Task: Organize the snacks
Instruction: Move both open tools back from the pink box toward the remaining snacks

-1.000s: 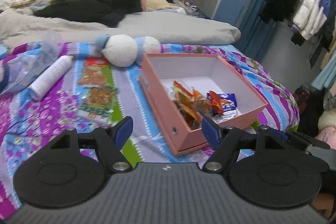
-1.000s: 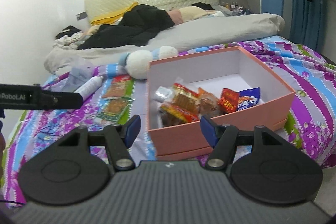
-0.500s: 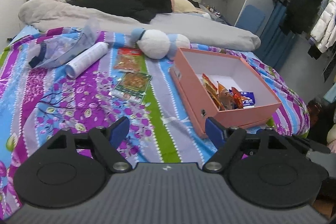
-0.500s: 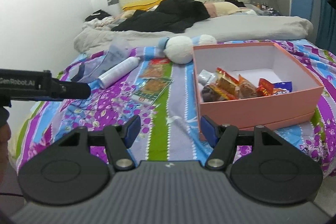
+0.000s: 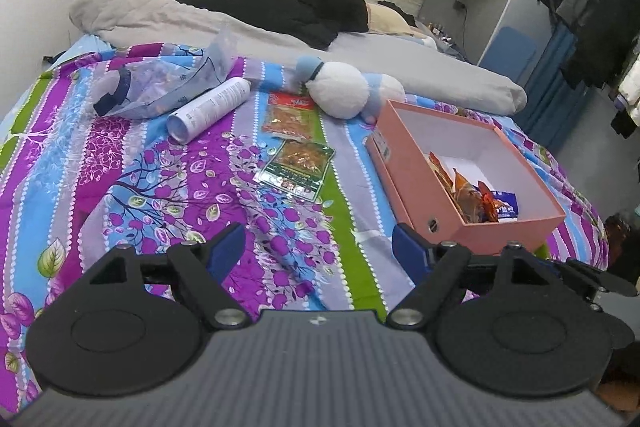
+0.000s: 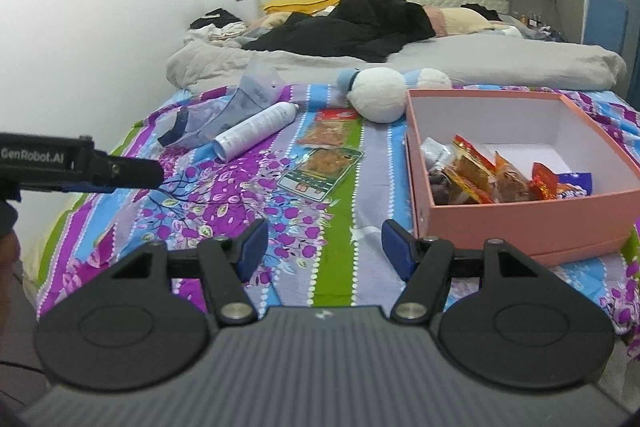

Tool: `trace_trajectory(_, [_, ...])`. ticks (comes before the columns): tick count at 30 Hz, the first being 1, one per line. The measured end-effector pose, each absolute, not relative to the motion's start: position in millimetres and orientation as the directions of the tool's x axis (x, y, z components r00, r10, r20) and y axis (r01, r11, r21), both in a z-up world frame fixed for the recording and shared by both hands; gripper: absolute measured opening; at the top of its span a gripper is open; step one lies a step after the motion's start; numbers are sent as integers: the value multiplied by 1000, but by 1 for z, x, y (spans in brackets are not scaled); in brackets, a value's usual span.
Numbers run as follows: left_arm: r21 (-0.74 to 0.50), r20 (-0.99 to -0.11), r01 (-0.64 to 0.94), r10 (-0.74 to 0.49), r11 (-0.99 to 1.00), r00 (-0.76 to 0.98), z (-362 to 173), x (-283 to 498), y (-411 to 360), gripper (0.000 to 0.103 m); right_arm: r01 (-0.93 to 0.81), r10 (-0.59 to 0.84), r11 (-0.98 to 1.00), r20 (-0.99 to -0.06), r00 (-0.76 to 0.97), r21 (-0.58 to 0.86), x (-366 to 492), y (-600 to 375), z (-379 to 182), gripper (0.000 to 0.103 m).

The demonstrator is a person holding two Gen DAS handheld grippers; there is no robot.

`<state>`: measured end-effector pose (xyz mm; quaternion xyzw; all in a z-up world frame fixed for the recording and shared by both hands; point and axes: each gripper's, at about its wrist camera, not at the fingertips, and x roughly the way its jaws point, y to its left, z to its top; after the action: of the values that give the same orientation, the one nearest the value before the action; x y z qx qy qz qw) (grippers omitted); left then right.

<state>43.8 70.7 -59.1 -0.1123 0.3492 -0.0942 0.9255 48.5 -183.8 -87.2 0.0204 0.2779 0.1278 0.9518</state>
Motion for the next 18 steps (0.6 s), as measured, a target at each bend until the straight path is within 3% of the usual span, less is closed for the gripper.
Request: trace_trajectory(18, [-280,-658,53,-232,959,716,-89,96,94,84,-233,247,968,-509,824,92,99,-160,-98,65])
